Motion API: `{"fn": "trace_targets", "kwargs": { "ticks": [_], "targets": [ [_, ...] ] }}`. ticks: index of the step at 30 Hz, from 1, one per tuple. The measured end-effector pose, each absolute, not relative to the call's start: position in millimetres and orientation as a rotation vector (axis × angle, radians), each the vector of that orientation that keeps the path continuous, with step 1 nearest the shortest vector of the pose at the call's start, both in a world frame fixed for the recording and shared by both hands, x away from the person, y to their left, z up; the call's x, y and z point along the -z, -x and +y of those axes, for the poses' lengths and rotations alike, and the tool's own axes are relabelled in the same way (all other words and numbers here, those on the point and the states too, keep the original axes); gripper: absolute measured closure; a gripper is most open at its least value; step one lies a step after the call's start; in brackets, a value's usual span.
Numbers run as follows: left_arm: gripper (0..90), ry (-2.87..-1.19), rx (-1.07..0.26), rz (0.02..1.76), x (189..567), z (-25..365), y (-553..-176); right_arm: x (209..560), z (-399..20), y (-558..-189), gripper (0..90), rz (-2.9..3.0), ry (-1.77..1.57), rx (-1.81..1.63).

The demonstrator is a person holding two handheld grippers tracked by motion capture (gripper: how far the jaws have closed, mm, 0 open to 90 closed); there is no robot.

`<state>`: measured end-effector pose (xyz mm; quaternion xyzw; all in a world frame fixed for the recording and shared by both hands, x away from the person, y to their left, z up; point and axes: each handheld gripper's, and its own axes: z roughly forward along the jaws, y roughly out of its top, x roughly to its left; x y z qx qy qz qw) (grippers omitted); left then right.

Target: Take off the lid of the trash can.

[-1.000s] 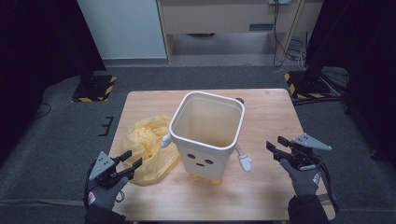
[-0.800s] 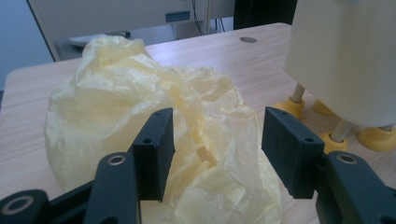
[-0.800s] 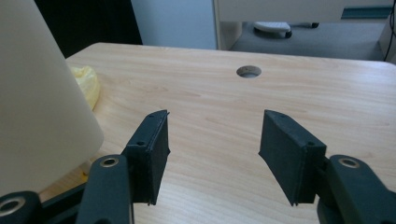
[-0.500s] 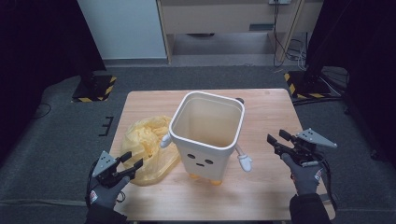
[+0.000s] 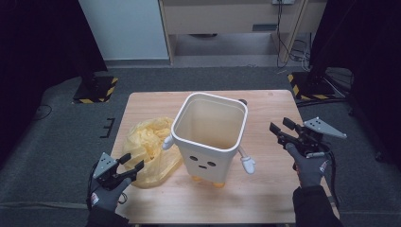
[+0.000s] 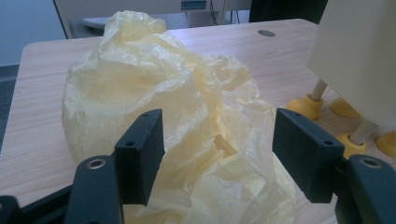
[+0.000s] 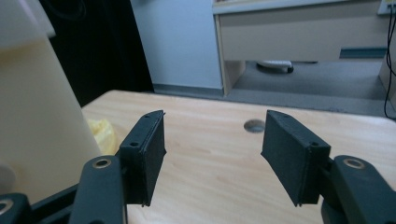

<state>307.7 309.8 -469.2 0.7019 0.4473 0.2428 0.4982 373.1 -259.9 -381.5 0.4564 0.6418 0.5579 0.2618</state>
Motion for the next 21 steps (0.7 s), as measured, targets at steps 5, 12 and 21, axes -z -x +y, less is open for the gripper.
{"fn": "trace_targets", "kwargs": {
  "ticks": [5,12,21],
  "targets": [
    [33.4,-1.701,-0.58,1.08,469,309,-308,357,-255,-378,38.5,1.723,-1.196,-1.537],
    [33.0,-1.696,-0.57,1.092,470,309,-308,323,-239,-388,37.8,1.719,-1.124,-1.566],
    [32.8,-1.694,-0.563,1.095,470,309,-308,286,-217,-397,36.2,1.747,-1.042,-1.584]
  ]
}}
